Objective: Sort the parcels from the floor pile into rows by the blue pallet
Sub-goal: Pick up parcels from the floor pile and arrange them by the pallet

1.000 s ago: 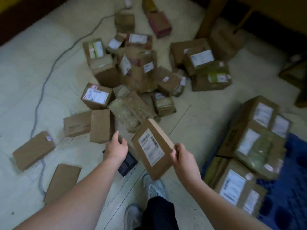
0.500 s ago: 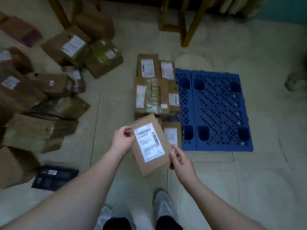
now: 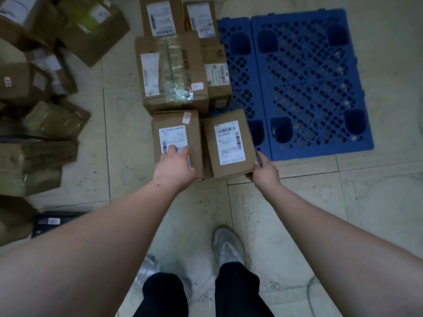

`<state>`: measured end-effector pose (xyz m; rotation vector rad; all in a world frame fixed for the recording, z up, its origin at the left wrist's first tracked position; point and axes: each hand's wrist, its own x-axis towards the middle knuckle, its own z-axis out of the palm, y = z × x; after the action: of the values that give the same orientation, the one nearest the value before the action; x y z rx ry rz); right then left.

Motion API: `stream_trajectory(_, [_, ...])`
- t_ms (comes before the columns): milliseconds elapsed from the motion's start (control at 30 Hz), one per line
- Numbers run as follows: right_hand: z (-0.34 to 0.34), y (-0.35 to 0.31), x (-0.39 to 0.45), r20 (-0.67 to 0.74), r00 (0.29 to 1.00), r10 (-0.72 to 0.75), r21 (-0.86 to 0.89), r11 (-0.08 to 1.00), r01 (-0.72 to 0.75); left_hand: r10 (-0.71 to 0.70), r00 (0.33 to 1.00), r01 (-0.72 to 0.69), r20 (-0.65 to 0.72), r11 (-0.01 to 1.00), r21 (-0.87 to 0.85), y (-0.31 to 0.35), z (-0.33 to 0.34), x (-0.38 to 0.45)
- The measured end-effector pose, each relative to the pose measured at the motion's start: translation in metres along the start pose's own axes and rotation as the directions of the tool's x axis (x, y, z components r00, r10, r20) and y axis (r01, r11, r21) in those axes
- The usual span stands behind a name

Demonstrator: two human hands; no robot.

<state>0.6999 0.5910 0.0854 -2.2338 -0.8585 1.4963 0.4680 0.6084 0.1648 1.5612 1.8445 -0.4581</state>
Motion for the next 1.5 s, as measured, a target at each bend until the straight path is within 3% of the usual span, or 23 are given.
stream_trajectory(100, [0.018, -0.005, 0.011, 0.123, 0.983, 0.138, -0.003, 0.99, -0.138, 0.049, 0.999, -0.049, 0.017, 0.998, -0.035, -0.009, 0.008, 0.004])
stream_trajectory(167, [0.021, -0.025, 0.005, 0.139, 0.97, 0.202, -0.202, 0.964, -0.172, 0.075, 0.997, -0.07, 0.033, 0.988, -0.136, -0.018, 0.008, 0.0])
stream_trajectory(233, [0.02, -0.051, -0.01, 0.049, 0.982, 0.184, -0.489, 0.861, -0.137, 0.077, 0.996, -0.065, 0.037, 0.963, -0.26, -0.032, 0.005, -0.014])
stream_trajectory(300, [0.019, -0.079, -0.025, -0.088, 0.991, 0.096, -0.593, 0.795, -0.13, 0.03, 0.999, -0.021, 0.025, 0.958, -0.287, -0.049, 0.002, -0.035])
stream_trajectory(367, [0.032, -0.115, -0.049, -0.148, 0.985, -0.093, -0.668, 0.744, -0.03, -0.069, 0.998, 0.066, 0.002, 0.944, -0.324, -0.073, -0.004, -0.058])
stream_trajectory(433, [0.063, -0.156, -0.078, -0.069, 0.929, -0.363, -0.786, 0.593, 0.173, -0.209, 0.978, 0.194, 0.003, 0.902, -0.385, -0.101, -0.015, -0.081])
stream_trajectory(500, [0.111, -0.2, -0.116, 0.081, 0.817, -0.57, -0.835, 0.41, 0.368, -0.34, 0.94, 0.297, -0.009, 0.832, -0.469, -0.133, -0.028, -0.102])
stream_trajectory(600, [0.203, -0.244, -0.172, 0.265, 0.731, -0.629, -0.817, 0.257, 0.517, -0.463, 0.886, 0.368, -0.018, 0.727, -0.58, -0.185, -0.038, -0.128])
stream_trajectory(767, [0.365, -0.251, -0.254, 0.486, 0.715, -0.503, -0.721, 0.232, 0.653, -0.556, 0.827, 0.44, 0.088, 0.541, -0.717, -0.296, -0.009, -0.168])
stream_trajectory(967, [0.503, -0.167, -0.289, 0.695, 0.684, -0.22, -0.657, 0.191, 0.729, -0.609, 0.731, 0.555, 0.307, 0.27, -0.787, -0.419, 0.079, -0.212])
stream_trajectory(1133, [0.568, -0.084, -0.267, 0.748, 0.661, -0.061, -0.659, 0.045, 0.751, -0.609, 0.658, 0.601, 0.443, 0.069, -0.797, -0.473, 0.16, -0.194])
stream_trajectory(1300, [0.633, -0.024, -0.2, 0.788, 0.616, -0.026, -0.615, 0.02, 0.788, -0.56, 0.667, 0.482, 0.491, -0.178, -0.858, -0.494, 0.22, -0.117])
stream_trajectory(1367, [0.658, -0.009, -0.177, 0.793, 0.609, 0.012, -0.608, 0.079, 0.79, -0.556, 0.657, 0.359, 0.509, -0.363, -0.86, -0.502, 0.228, -0.081])
stream_trajectory(1433, [0.675, 0.004, -0.161, 0.747, 0.661, 0.067, -0.655, 0.246, 0.715, -0.537, 0.641, 0.193, 0.548, -0.579, -0.792, -0.511, 0.236, -0.049])
stream_trajectory(1500, [0.678, 0.003, -0.156, 0.705, 0.705, 0.074, -0.677, 0.366, 0.639, -0.479, 0.626, 0.109, 0.616, -0.729, -0.676, -0.515, 0.231, -0.031])
